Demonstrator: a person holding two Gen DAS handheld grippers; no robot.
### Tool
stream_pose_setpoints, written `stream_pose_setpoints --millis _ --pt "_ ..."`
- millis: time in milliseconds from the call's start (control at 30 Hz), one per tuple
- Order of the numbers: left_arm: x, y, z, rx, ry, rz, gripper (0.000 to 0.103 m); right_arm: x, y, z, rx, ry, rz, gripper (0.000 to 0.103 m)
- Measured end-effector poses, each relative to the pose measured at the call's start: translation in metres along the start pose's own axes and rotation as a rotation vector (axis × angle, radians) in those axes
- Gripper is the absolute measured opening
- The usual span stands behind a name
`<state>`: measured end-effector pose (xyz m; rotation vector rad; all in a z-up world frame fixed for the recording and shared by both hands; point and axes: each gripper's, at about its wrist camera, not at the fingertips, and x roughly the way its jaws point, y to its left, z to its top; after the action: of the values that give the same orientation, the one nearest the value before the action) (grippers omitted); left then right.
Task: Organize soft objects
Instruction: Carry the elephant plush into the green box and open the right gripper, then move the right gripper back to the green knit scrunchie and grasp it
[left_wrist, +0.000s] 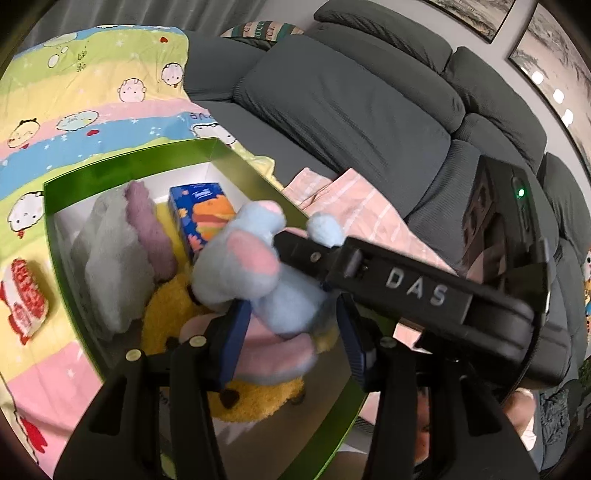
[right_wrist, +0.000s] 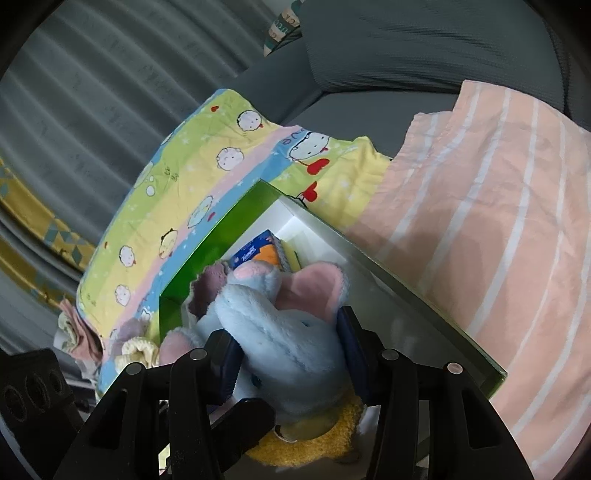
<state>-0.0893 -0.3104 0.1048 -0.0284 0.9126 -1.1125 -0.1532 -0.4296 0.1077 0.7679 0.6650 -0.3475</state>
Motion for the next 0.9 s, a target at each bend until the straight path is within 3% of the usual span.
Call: stream_pose_setpoints --millis 133,167,200,267,433,500,800,867,900 --pt "-0.009 0.002 -0.005 0.004 -0.008 0.039 0.053 -0.011 0.003 -0.001 -0.008 -0.016 -0.051 0.051" --pt "-0.013 0.003 -0.006 0.003 -0.016 0.057 0.061 -0.015 0.004 -0.001 -0.01 -0.018 -0.063 0.053" --pt "-0.017 0.005 -0.006 0.002 -0.026 0.079 0.068 -0.016 0.004 -0.001 -0.008 -0.018 -0.069 0.056" --pt "-0.028 0.009 -0.008 -0.004 -0.047 0.12 0.071 -0.021 0.006 -0.001 -0.006 -0.029 -0.073 0.069" --pt "-0.055 0.022 -0.012 -0.043 -0.089 0.144 0.078 -0.041 0.021 -0.003 -0.039 -0.1 -0.06 0.086" --pt "-0.067 0.026 -0.014 -0.054 -0.103 0.156 0.088 -0.048 0.03 -0.005 -0.059 -0.128 -0.054 0.089" --pt "-0.133 0.063 -0.036 -0.097 -0.178 0.309 0.089 -0.053 0.081 -0.023 -0.178 -0.169 -0.019 0.09" --pt "-0.149 0.079 -0.044 -0.133 -0.192 0.346 0.089 -0.048 0.1 -0.03 -0.22 -0.16 0.011 0.1" --pt "-0.159 0.09 -0.049 -0.155 -0.199 0.367 0.089 -0.047 0.106 -0.033 -0.235 -0.156 0.026 0.1"
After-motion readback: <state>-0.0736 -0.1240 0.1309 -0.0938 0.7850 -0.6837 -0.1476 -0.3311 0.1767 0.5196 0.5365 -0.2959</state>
